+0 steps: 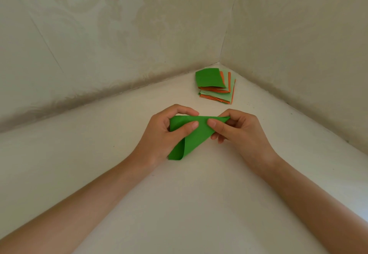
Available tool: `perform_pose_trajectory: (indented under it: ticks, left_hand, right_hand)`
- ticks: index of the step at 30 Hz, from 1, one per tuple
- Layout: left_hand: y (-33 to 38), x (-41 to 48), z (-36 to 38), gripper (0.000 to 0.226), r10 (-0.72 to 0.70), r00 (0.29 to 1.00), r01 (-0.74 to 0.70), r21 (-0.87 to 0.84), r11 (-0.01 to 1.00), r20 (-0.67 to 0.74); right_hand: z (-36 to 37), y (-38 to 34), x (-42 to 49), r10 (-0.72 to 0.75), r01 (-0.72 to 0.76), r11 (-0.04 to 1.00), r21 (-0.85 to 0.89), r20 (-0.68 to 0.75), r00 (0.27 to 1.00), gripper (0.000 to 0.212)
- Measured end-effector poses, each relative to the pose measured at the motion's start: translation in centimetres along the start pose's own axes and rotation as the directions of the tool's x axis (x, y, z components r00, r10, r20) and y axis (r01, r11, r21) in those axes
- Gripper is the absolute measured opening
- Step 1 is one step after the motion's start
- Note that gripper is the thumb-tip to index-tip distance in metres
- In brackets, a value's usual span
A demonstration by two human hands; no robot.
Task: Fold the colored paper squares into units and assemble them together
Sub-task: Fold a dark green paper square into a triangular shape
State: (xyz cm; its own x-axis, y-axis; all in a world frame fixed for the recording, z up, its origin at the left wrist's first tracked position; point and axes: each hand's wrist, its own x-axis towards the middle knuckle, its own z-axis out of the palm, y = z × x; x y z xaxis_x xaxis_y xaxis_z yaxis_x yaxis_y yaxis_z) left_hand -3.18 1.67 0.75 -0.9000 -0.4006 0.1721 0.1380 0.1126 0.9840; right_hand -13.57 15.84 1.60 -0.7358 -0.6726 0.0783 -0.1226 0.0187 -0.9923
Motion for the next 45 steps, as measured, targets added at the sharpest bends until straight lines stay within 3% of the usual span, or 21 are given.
perform_pose_trajectory:
  ticks: [23,30,33,36,38,45]
  left_hand:
    - [-0.1,0.2,-0.2,0.014,0.009,0.999,-0.008,0.028,1.000,-0.045]
    - [-0.4,0.3,-0.1,0.015,0.014,0.999,-0.010,0.088,0.996,-0.045]
    - [-0.7,0.4,-0.1,0.014,0.035,0.997,-0.022,0.193,0.981,-0.064]
    - [-1.0,0.3,0.0,0.011,0.126,0.991,-0.091,0.497,0.863,-0.039]
    - [-1.2,0.3,0.0,0.010,0.151,0.988,-0.122,0.610,0.783,0.003]
    - [-1.7,0.4,0.0,0.015,0.142,0.990,-0.109,0.715,0.690,0.013]
  right_hand:
    - [-1.0,0.0,0.2,0.001,0.001,0.999,0.043,-0.044,0.999,0.025]
    - [-1.0,0.7,0.2,-0.048,0.031,0.986,-0.165,-0.096,0.994,0.023]
    - [-1.0,0.9,-0.1,-0.144,0.084,0.874,-0.479,-0.089,0.986,0.025]
    - [-1.0,1.8,0.1,-0.287,0.215,0.581,-0.785,0.050,0.957,0.023]
    - [-1.1,2.4,0.4,-0.281,0.233,0.454,-0.860,0.110,0.953,0.022]
    - [-1.8,2.4,0.8,-0.204,0.216,0.426,-0.878,0.139,0.969,0.017]
